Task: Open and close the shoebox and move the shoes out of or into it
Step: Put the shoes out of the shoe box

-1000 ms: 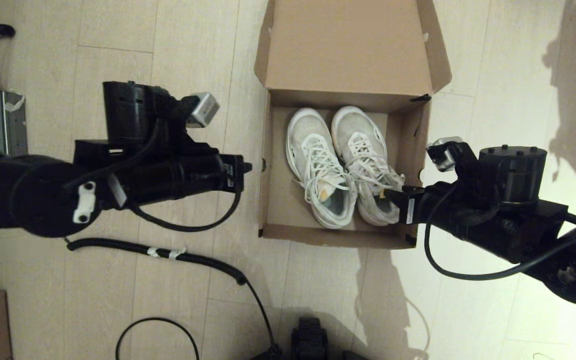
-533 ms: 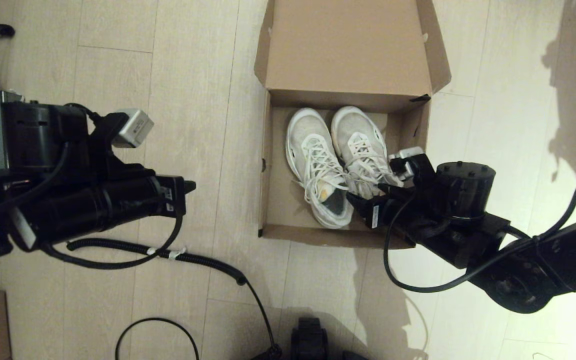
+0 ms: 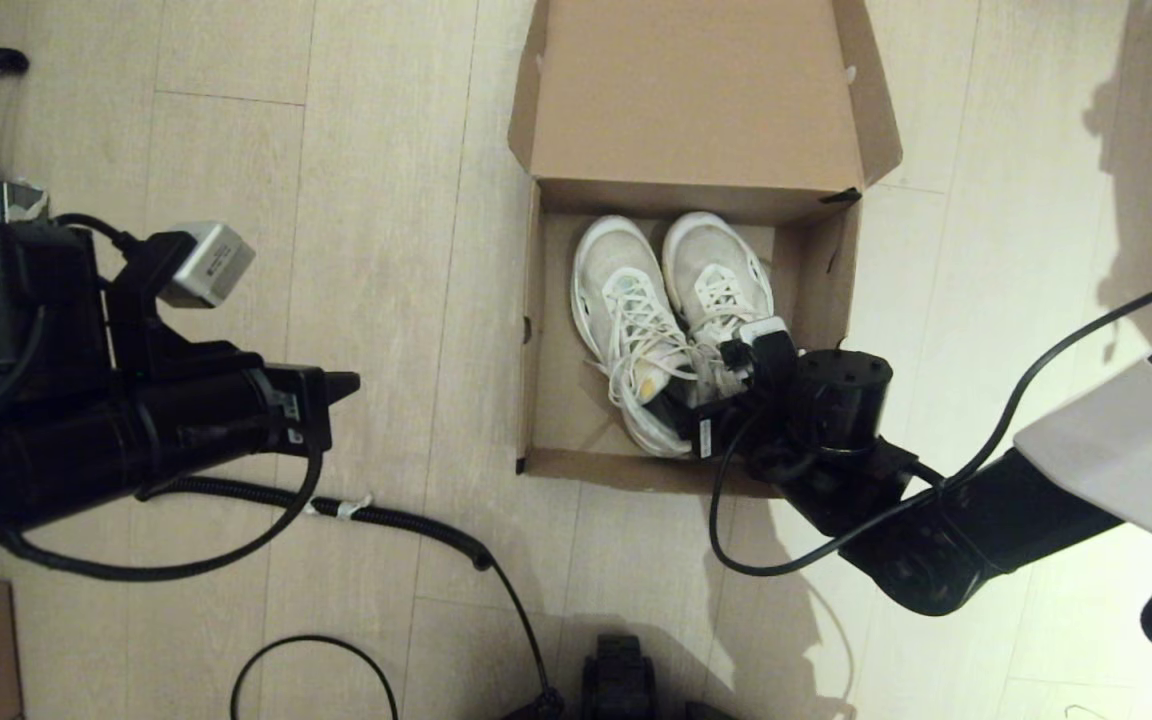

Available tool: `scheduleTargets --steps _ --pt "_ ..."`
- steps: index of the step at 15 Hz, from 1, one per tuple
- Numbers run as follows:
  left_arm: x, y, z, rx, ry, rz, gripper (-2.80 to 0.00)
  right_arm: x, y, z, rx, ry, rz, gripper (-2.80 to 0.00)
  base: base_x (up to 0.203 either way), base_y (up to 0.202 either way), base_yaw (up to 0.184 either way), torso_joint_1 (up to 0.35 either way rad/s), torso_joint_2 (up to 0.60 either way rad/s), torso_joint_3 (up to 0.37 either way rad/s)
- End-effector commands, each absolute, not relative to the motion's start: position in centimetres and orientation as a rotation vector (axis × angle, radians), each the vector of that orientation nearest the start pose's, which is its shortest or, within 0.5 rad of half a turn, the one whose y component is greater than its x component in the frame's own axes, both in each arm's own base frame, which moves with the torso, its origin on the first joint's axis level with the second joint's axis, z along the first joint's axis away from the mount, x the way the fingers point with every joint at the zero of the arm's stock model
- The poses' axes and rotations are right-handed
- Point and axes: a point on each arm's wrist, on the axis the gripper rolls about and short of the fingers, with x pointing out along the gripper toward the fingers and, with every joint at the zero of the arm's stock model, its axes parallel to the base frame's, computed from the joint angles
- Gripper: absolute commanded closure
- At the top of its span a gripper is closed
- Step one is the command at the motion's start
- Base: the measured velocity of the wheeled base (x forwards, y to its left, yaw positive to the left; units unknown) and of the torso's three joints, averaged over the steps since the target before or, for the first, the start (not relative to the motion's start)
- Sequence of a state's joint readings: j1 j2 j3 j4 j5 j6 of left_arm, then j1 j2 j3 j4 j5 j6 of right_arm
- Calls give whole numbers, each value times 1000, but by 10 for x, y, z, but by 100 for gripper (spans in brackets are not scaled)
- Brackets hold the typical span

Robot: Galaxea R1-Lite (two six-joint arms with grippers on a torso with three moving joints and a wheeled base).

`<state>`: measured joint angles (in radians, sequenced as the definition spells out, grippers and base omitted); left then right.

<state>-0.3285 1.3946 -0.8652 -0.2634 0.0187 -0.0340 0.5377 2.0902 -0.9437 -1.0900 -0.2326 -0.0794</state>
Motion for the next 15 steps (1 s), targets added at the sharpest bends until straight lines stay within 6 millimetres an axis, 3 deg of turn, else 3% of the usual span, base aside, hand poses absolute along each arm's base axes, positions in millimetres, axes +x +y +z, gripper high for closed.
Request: scheduleTargets --steps 1,5,7,12,15 --pt "218 -73 247 9 257 -302 0 347 203 114 -113 52 304 0 0 0 0 0 0 0" --pt "210 -71 246 8 255 -303 0 351 205 107 -133 56 293 0 0 0 0 0 0 0" --pt "203 -69 247 3 248 -330 0 350 204 116 -130 34 271 0 0 0 0 0 0 0" --pt "188 -63 251 -1 219 -335 0 319 188 184 -138 16 281 0 0 0 0 0 0 0" --pt "178 -57 247 -3 221 -319 0 294 180 210 -115 67 315 0 0 0 0 0 0 0"
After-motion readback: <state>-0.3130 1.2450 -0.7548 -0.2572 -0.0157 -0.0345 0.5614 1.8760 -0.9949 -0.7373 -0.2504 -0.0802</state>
